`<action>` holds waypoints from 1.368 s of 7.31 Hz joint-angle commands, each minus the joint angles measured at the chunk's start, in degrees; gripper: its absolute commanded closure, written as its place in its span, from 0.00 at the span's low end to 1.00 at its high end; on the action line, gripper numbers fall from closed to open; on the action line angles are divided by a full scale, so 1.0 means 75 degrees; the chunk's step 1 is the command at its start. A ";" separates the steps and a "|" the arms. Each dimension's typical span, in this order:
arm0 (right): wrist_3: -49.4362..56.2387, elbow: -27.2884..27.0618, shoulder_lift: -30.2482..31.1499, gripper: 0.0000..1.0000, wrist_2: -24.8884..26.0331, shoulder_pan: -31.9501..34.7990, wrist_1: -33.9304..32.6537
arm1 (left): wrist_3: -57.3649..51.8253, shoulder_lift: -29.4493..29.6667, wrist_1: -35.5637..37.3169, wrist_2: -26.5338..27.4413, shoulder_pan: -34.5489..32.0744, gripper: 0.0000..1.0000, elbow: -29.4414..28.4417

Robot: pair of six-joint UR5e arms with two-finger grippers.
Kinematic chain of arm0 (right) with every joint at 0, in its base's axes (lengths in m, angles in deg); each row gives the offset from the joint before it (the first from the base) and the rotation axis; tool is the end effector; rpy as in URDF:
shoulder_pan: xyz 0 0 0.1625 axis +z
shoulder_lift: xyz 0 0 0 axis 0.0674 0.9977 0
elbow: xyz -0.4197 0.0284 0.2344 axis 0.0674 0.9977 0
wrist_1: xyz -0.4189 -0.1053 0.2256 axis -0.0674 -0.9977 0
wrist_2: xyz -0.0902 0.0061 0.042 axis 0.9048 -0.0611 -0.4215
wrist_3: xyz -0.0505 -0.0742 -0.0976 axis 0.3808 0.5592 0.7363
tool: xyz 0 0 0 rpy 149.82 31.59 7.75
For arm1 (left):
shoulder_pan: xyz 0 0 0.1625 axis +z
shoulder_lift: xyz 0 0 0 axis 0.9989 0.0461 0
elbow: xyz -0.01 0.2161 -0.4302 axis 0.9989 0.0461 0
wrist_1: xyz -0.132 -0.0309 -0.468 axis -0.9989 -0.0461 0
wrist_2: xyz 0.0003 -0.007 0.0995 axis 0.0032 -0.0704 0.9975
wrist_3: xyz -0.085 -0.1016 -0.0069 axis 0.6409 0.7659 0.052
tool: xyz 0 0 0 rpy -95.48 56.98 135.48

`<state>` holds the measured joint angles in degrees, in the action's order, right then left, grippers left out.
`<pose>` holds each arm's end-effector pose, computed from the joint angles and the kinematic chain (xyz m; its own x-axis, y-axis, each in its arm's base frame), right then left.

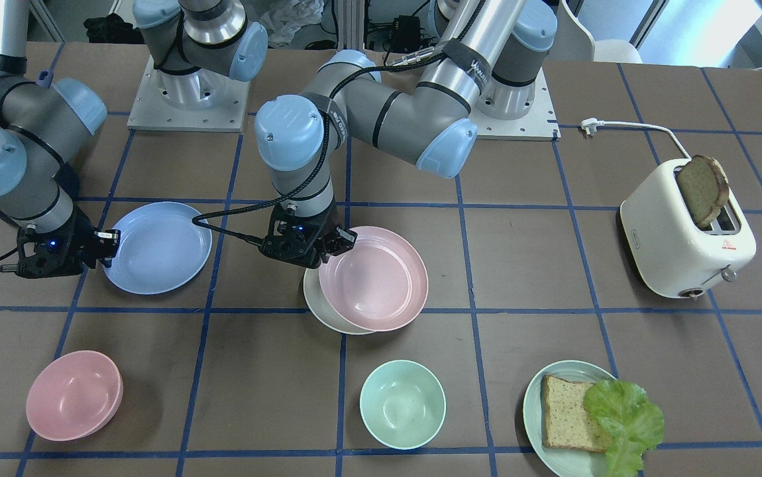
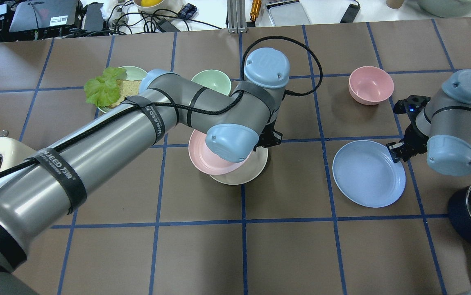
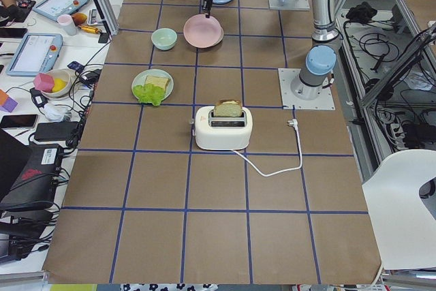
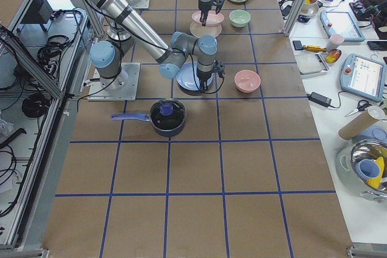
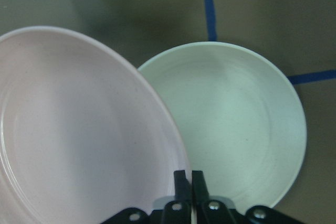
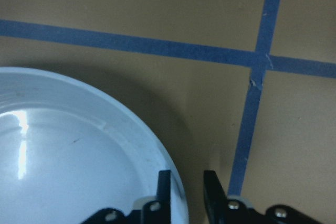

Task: Stack three plates with pink and blue
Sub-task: 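Carry the pink plate with the left gripper onto the cream plate and release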

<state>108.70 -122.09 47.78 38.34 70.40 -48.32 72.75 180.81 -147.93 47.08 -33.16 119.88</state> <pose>-0.0962 -0.5411 0.1627 -0.9910 -0.1303 0.0299 -0.1291 0.9909 0.0394 -0.4769 -0.5674 0.2354 -0.9485 0.3041 -0.0882 0.3029 0.9526 0.0274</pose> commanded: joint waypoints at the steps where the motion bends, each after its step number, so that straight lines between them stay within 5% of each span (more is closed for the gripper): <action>1: 0.0005 -0.0033 -0.0001 0.70 -0.0011 0.0000 0.0012 | 0.0035 0.0269 0.0018 0.0103 -0.0231 1.00 -0.0067; 5: 0.0017 -0.0057 -0.0012 0.78 -0.0011 0.0000 0.0012 | -0.0011 0.0504 0.0077 0.0115 -0.0361 1.00 -0.0091; 6: 0.0017 -0.0045 -0.0059 0.80 -0.0022 0.0000 0.0012 | -0.0035 0.0551 0.0251 0.0092 -0.0349 0.01 -0.0103; 10: -0.0007 0.0049 -0.0025 0.93 -0.0023 0.0000 -0.0012 | -0.0070 -0.0382 -0.0013 -0.0025 0.0456 0.00 -0.0440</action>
<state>108.73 -122.09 47.29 38.13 70.40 -48.37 72.29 181.07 -145.55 47.08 -32.52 117.90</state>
